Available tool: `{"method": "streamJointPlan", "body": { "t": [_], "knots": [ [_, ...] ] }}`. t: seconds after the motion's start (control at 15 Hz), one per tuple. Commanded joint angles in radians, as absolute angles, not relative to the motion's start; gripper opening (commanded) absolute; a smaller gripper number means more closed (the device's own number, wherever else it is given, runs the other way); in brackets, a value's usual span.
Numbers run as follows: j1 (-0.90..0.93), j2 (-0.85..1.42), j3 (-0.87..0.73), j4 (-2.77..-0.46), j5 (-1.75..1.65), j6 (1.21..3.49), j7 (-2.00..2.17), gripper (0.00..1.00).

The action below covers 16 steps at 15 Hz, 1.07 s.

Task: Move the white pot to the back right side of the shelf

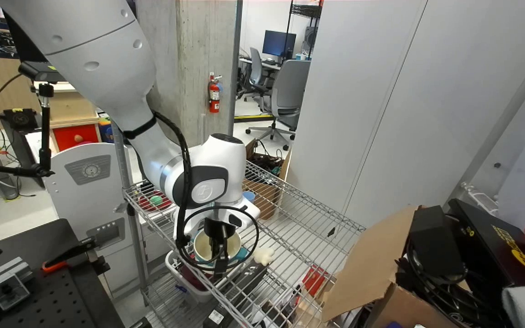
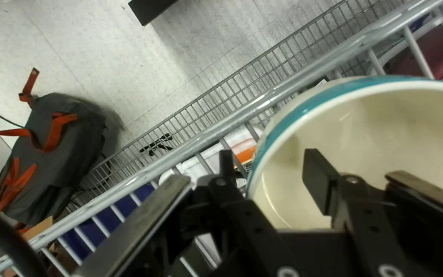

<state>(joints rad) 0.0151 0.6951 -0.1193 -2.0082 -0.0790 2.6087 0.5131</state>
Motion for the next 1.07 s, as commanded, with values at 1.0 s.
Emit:
{"method": "streamJointPlan", "body": {
  "t": [1.0],
  "knots": [
    [-0.149,0.768,-0.109,-1.569,0.137,2.321,0.271,0.02]
  ]
}}
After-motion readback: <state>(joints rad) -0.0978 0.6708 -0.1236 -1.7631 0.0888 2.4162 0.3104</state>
